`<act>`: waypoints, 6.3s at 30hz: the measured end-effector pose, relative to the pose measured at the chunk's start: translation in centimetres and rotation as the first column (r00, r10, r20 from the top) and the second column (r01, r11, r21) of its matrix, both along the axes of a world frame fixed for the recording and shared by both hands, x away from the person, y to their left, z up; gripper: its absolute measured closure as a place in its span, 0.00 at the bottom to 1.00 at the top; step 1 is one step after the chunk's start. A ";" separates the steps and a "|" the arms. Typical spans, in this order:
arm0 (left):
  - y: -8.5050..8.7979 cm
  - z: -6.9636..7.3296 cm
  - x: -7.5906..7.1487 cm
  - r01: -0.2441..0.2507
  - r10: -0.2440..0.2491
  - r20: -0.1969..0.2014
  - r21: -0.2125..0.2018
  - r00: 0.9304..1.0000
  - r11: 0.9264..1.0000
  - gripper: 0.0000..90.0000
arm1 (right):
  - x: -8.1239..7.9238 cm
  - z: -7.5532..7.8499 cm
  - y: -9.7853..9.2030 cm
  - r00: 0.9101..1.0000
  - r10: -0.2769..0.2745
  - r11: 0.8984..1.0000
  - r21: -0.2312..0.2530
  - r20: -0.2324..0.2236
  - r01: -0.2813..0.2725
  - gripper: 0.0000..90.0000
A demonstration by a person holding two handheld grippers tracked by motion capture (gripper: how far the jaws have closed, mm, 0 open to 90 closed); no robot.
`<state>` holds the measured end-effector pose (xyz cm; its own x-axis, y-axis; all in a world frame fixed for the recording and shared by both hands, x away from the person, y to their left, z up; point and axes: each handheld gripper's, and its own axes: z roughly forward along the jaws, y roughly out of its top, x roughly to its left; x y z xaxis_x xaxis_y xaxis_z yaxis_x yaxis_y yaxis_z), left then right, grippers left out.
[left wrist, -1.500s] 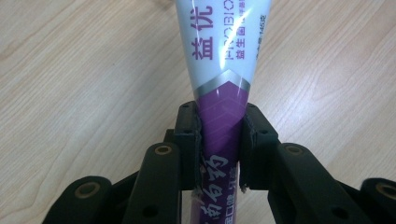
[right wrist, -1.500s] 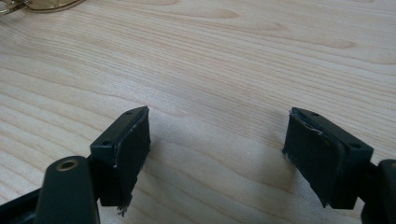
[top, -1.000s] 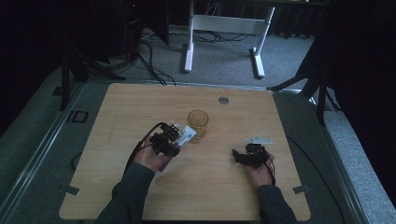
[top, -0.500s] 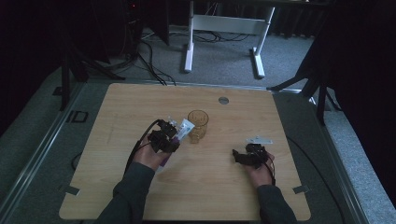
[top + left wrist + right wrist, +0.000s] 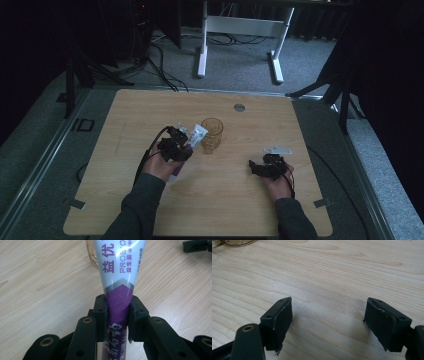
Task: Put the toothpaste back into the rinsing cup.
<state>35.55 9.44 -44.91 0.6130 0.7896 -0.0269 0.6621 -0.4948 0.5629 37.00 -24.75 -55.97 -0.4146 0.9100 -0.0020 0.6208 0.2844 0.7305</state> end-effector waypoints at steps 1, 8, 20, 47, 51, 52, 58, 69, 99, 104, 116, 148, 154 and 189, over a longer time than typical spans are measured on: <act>0.0 0.0 0.0 -0.003 0.003 0.003 -0.005 1.000 1.000 0.80 | 0.0 0.0 0.0 1.000 0.000 1.000 -0.001 0.001 0.000 0.25; 0.0 0.2 0.2 -0.014 0.014 0.022 -0.017 1.000 1.000 0.80 | 0.0 0.0 0.0 1.000 0.001 1.000 -0.001 0.000 -0.001 0.25; 0.4 0.9 0.3 -0.032 0.036 0.061 -0.058 0.997 0.998 0.80 | 0.0 0.0 0.0 1.000 0.001 1.000 -0.001 0.000 -0.001 0.25; 0.5 2.3 0.7 -0.012 0.029 0.168 -0.100 0.985 0.995 0.80 | 0.0 0.0 0.0 1.000 0.002 1.000 -0.001 0.001 -0.002 0.25; 0.5 2.3 0.7 -0.014 0.034 0.179 -0.113 0.983 0.993 0.80 | 0.0 0.0 0.0 1.000 0.002 1.000 -0.001 0.001 -0.002 0.25; 0.5 2.4 0.7 -0.014 0.034 0.182 -0.114 0.983 0.993 0.80 | 0.0 0.0 0.0 1.000 0.002 1.000 -0.001 0.001 -0.002 0.25; 0.7 2.4 0.8 -0.014 0.037 0.189 -0.123 0.981 0.992 0.80 | 0.0 0.0 0.0 1.000 0.002 1.000 -0.001 0.000 -0.002 0.25; 0.9 2.8 0.9 -0.014 0.046 0.199 -0.159 0.979 0.987 0.80 | 0.0 0.0 0.0 1.000 0.002 1.000 -0.001 0.000 -0.002 0.25; 1.1 3.1 1.6 0.003 0.054 0.222 -0.249 0.974 0.969 0.80 | 0.0 0.0 0.0 1.000 0.002 1.000 -0.001 0.001 -0.002 0.25; 1.2 3.1 1.6 -0.001 0.063 0.229 -0.261 0.971 0.965 0.80 | 0.0 0.0 0.0 1.000 0.002 1.000 -0.001 0.000 -0.002 0.25; 1.0 3.1 2.0 -0.002 0.072 0.232 -0.289 0.970 0.957 0.80 | 0.1 0.0 0.0 1.000 0.003 1.000 -0.001 0.000 -0.003 0.25; 1.1 3.0 3.2 -0.007 0.086 0.216 -0.345 0.973 0.939 0.80 | 0.1 0.0 0.0 1.000 0.003 1.000 -0.001 0.000 -0.003 0.25; 0.8 3.2 3.5 -0.003 0.084 0.222 -0.343 0.971 0.939 0.80 | 0.1 0.0 0.0 1.000 0.003 1.000 -0.001 0.000 -0.003 0.25; 0.2 3.2 4.3 -0.031 0.140 0.252 -0.391 0.958 0.920 0.80 | 0.1 0.0 0.0 1.000 0.003 1.000 -0.001 0.000 -0.003 0.25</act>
